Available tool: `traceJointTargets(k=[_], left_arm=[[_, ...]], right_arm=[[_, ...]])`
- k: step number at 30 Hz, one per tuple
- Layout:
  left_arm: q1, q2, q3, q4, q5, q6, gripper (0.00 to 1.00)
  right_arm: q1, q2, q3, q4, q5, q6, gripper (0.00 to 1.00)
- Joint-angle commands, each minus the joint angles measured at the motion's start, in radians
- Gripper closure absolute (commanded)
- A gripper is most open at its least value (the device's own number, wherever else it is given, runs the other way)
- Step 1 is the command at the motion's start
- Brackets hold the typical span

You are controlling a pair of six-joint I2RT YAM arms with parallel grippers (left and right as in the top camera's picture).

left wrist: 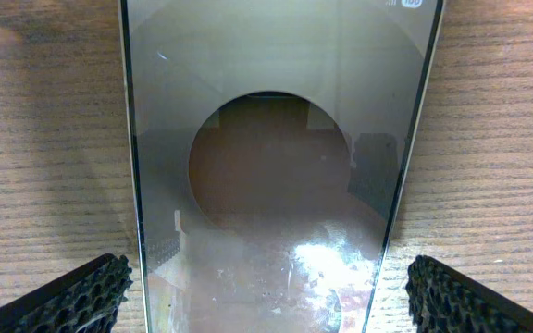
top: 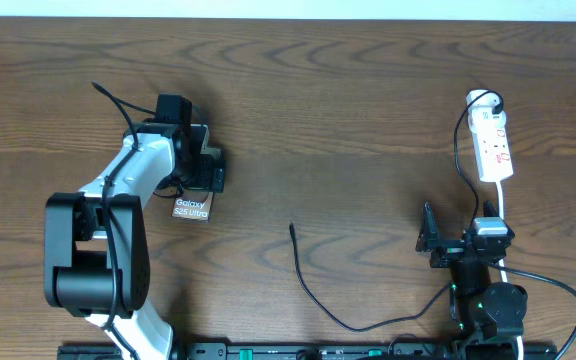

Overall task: Plug charger to phone and switch on socket
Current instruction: 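Close the left gripper on the phone's bottom edge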

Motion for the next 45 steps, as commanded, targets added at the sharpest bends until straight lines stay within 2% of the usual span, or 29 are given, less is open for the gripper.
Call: traceJointTargets(k=[1,45], left_arm=[[-0.002,0.013,-0.016,0.003,-0.030,0.014,0.02],[-0.002,0.058,-0.020,0.011,-0.039,0.014,0.02]], right_arm=[[0.006,-0.005,-0.001,-0.004,0.005,-0.011,0.01],[0.006,-0.005,-0.001,-0.004,0.005,-0.011,0.01]])
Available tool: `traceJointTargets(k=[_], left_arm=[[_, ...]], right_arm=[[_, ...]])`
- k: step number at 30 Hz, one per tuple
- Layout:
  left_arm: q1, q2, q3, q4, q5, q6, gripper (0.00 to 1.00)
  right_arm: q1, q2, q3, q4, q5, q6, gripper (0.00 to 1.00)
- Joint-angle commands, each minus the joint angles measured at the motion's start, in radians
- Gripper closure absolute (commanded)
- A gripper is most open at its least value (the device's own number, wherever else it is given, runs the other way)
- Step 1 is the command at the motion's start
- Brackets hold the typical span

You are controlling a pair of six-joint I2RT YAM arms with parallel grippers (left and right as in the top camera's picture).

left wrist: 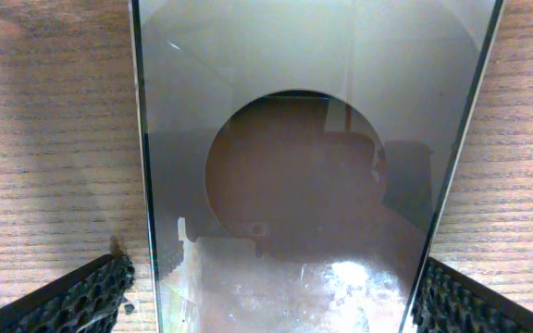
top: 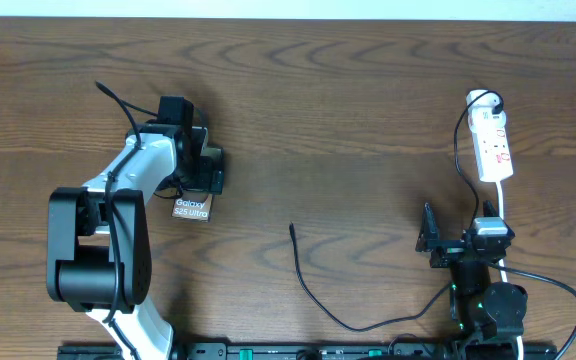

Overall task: Plug charger to phone and switch on socket
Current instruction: 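Close the left gripper on the phone's bottom edge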

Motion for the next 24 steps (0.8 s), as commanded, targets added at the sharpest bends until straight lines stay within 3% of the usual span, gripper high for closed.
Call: traceJointTargets(k=[1,24], left_arm=[[-0.001,0.032,-0.016,-0.001,-0.001,0.010,0.02],[-0.001,0.032,-0.016,0.023,-0.001,0.037,0.01]], right_arm=[[0.006,-0.005,-0.001,-0.004,0.005,-0.011,0.01],[0.006,-0.005,-0.001,-0.005,0.005,-0.011,0.01]])
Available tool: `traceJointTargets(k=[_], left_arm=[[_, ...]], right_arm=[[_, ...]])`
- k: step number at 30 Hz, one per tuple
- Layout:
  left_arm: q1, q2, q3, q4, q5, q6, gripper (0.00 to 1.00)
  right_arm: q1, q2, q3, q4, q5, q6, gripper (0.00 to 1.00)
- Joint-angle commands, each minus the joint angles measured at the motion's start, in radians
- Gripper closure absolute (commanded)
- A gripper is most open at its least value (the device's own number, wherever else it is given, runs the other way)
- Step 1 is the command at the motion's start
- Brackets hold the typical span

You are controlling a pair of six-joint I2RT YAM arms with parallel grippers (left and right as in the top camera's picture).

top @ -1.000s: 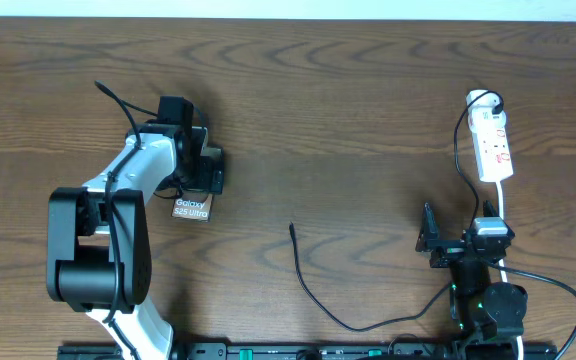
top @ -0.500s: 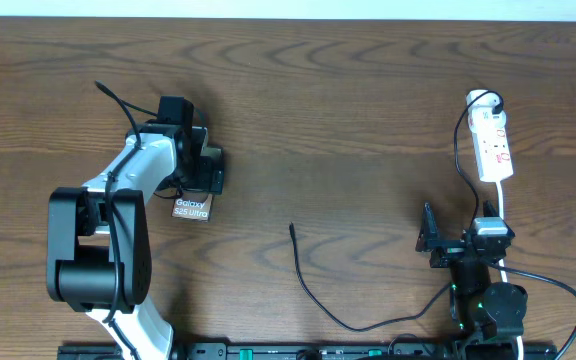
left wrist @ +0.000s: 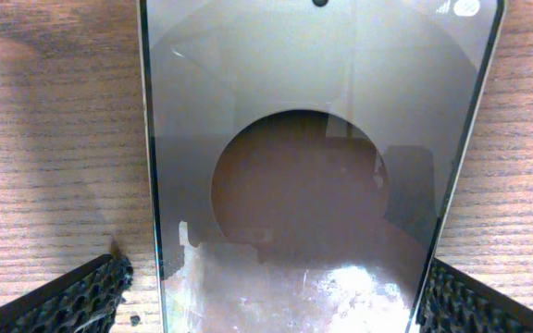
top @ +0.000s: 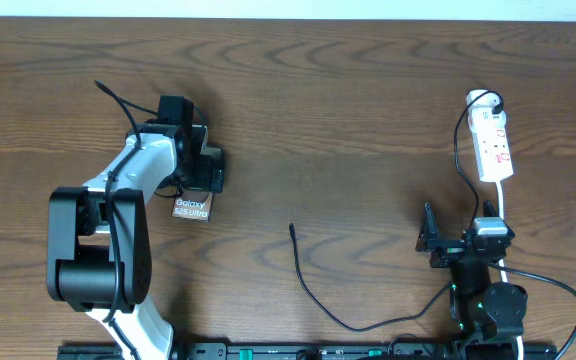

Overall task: Plug charger to phone and switch on socket
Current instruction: 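Close the left gripper on the phone's bottom edge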

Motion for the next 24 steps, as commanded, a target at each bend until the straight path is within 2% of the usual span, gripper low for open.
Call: traceJointTargets(k=[1,20,24], left_arm=[[-0.001,0.030,-0.016,0.002,0.006,0.029,0.01],[-0.001,0.031,-0.016,0.013,0.006,0.028,0.01],[-0.001,0.030,-0.016,0.013,0.007,0.028,0.07]], right_arm=[[0.006,-0.005,-0.001,-0.004,0.005,-0.011,0.01],[0.006,-0.005,-0.001,-0.004,0.005,-0.011,0.01],[0.006,-0.005,-0.001,-0.004,0.005,-0.011,0.01]])
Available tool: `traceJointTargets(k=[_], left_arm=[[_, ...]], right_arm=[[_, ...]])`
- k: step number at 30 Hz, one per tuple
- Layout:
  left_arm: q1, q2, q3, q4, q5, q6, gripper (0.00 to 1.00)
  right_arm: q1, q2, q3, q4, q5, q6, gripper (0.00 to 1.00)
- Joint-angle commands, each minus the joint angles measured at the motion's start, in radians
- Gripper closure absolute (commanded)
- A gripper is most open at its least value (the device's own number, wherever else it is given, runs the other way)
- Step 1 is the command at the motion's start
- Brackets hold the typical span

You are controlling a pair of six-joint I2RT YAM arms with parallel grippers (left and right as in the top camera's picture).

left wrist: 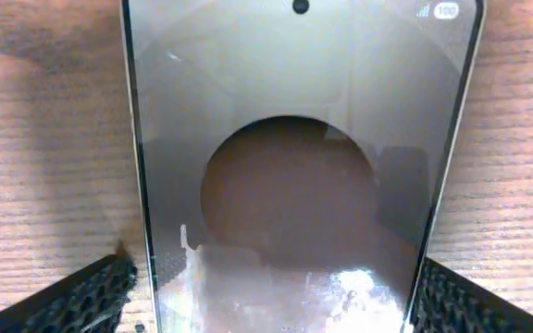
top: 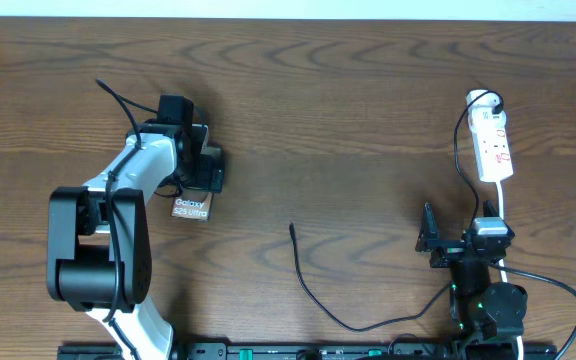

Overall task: Plug charger to phone and switch on socket
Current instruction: 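Close the left gripper on the phone's bottom edge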

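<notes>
The phone point(top: 191, 207) lies flat on the wooden table at the left, its glossy screen point(left wrist: 294, 139) filling the left wrist view. My left gripper point(top: 200, 180) stands over it, and its black pads point(left wrist: 81, 296) flank the phone's two long edges. The right pad touches and a thin gap shows on the left; the gripper point(left wrist: 276, 301) is open. The black charger cable point(top: 313, 295) lies mid-table with its free tip point(top: 292, 228) bare. The white socket strip point(top: 492, 145) lies at the far right with a plug point(top: 480, 100) in it. My right gripper point(top: 430, 238) rests far from the phone.
A white lead point(top: 503, 215) runs from the strip down past the right arm's base point(top: 488, 305). A black rail point(top: 268, 352) runs along the table's front edge. The left arm's base point(top: 88, 265) stands at the front left.
In the left wrist view the phone's top edge and status icons now show more fully, and the pads sit a little closer together. On the overhead view the phone sits slightly higher. The right arm is still.
My left gripper was over the phone with its pads wide of both edges and the phone's top out of the wrist frame. The phone then showed tilted, later with its top edge entering. Now it is squarer and the pads hug it. Cable, strip and right arm stayed put.
</notes>
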Motion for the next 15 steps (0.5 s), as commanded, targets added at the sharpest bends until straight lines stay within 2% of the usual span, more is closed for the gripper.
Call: traceJointTargets(k=[1,15], left_arm=[[-0.002,0.029,-0.016,0.002,0.008,0.011,0.09],[-0.002,0.029,-0.016,0.002,0.008,0.011,0.16]], right_arm=[[0.006,-0.005,-0.001,-0.004,0.005,-0.011,0.01],[0.006,-0.005,-0.001,-0.004,0.005,-0.011,0.01]])
